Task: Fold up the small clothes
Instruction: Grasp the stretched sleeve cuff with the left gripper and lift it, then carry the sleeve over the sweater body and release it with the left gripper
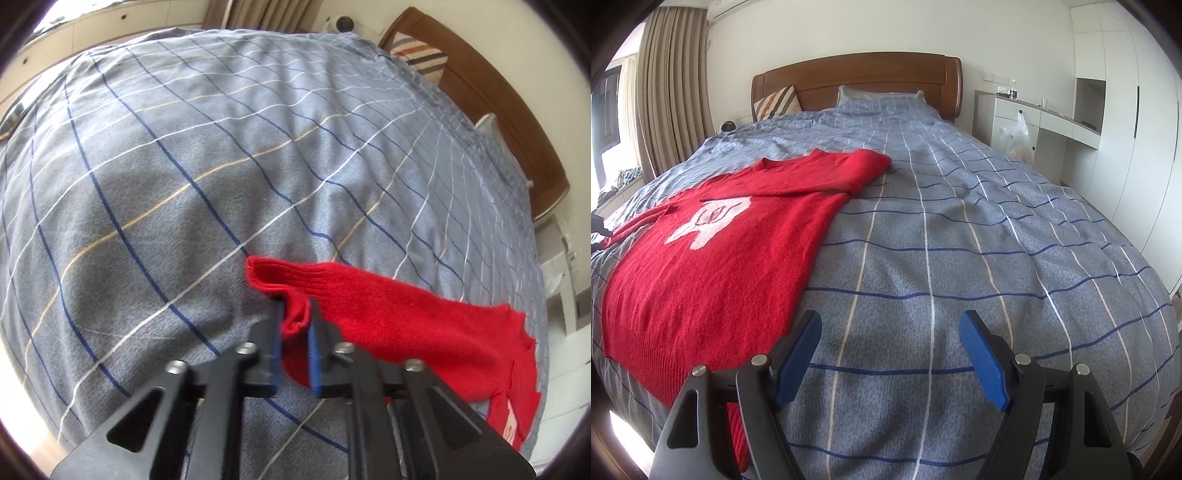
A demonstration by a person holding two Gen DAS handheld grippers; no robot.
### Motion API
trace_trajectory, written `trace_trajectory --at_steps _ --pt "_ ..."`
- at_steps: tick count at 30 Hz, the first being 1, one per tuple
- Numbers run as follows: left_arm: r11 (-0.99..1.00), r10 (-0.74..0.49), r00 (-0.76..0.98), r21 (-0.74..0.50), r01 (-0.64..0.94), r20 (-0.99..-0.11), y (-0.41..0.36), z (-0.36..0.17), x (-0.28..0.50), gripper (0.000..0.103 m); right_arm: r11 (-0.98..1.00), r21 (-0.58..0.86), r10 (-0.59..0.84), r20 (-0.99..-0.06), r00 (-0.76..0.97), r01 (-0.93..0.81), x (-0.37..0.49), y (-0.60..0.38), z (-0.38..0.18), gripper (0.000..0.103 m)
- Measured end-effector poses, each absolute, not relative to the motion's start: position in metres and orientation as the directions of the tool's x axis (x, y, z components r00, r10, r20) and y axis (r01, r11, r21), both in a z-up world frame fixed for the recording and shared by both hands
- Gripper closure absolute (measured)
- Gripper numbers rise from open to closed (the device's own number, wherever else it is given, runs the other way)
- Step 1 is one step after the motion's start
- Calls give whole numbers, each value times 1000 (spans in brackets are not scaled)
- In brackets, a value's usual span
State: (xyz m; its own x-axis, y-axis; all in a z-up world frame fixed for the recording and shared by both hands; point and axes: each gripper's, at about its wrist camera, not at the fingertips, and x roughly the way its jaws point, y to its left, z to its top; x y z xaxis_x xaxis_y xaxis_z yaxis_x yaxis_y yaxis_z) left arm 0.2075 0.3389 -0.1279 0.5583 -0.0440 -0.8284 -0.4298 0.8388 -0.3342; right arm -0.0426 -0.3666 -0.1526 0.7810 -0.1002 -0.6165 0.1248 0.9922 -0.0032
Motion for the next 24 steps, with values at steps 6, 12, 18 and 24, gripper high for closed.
trace_trajectory --at_steps 6,12,18,24 --pt "932 -1 656 -239 -273 -755 292 -41 228 100 994 22 -73 -606 792 108 -44 -366 -149 26" --pt "973 -181 734 -227 38 -654 159 55 261 100 994 48 -50 -594 803 98 -45 -368 -145 26" --pt "908 -409 659 -207 364 -631 -11 89 278 100 989 77 -56 -581 812 123 -50 -378 -141 26" --pt "814 -490 506 -166 556 -710 -148 47 277 91 987 90 -53 -582 812 129 -51 -382 -141 26"
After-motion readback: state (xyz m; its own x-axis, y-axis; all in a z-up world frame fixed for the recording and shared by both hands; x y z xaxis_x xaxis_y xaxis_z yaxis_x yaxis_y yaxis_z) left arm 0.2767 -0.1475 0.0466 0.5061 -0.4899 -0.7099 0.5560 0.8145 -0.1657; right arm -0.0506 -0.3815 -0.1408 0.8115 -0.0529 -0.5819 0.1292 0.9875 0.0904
